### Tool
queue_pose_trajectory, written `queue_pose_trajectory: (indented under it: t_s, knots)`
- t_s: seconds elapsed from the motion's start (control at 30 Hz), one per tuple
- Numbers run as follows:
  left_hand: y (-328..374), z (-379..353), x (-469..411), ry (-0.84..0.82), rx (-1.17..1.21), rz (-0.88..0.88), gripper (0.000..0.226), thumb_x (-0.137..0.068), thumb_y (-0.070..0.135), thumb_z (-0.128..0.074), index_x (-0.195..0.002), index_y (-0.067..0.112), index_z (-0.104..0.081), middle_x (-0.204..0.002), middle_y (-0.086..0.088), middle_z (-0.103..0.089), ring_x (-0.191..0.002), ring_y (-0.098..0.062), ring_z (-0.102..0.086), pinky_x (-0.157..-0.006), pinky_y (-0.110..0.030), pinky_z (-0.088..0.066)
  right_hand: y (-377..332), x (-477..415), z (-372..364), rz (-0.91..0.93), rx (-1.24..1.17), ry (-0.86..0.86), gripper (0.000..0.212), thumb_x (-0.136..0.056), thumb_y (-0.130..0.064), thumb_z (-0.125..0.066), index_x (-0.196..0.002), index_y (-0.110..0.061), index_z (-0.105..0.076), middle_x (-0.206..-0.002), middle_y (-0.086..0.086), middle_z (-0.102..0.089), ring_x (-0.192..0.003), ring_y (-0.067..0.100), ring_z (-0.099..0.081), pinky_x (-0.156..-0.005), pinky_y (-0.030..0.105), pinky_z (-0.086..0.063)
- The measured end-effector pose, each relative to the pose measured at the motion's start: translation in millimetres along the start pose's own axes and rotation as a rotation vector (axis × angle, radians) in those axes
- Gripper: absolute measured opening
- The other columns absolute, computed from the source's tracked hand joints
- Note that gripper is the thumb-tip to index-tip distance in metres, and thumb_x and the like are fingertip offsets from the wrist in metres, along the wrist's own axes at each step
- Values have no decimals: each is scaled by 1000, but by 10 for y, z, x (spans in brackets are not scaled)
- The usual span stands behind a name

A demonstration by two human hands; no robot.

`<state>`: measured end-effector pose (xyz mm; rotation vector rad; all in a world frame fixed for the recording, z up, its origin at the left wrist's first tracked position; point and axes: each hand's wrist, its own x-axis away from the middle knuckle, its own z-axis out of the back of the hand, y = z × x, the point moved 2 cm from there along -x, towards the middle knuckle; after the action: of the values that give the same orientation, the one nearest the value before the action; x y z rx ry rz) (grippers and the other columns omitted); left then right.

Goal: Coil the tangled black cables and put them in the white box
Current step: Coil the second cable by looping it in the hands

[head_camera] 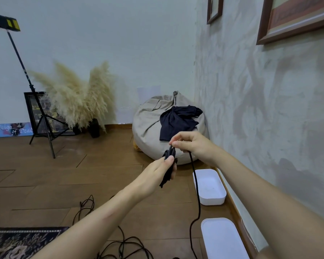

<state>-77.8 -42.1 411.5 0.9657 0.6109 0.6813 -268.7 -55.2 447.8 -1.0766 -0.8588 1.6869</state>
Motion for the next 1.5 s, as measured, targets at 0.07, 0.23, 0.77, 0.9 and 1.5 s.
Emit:
queue_pose_trajectory:
  t_s: [0.07,0.23,0.77,0.9,1.5]
  knots:
    - [23,20,-4,14,25,-16,61,-101,64,-32,-104,10,-60,-84,6,-61,-81,-14,-55,-78,-35,-42,35,-4,-18,-27,-83,3,12,-102,-21,-62,-103,-21,-74,-82,-16,-67,-76,-2,-56,-81,30,-43]
    - [118,93,4,33,37,-76,57,-103,61,-33,-101,12,-60,-83,4,-59,-80,-16,-53,-78,-39,-41,84,-9,-110,-57,-250,45,16,-103,-26,-59,-106,-25,-75,-88,-12,-64,-83,9,-54,-83,30,-49]
    - [265,338,-7,91,171,-164,51,-103,49,-34,-96,6,-60,-79,-4,-59,-77,-16,-57,-77,-26,-46,164,-31,-570,-118,-309,48,23,-110,-17,-43,-112,-21,-65,-81,-8,-68,-82,15,-64,-91,44,-54]
    - [219,332,-54,178,254,-124,48,-103,54,-42,-100,9,-60,-84,-2,-61,-79,-16,-60,-75,-28,-49,132,28,-839,-202,-236,5,24,-112,-21,-34,-109,-21,-58,-84,4,-62,-73,19,-59,-73,38,-60]
    - [-232,516,-293,530,101,104,41,-107,49,-42,-107,11,-57,-97,4,-63,-94,-10,-60,-76,-23,-42,-154,65,-763,-238,486,-360,14,-102,-19,-55,-101,-12,-67,-82,1,-77,-54,3,-54,-60,22,-46]
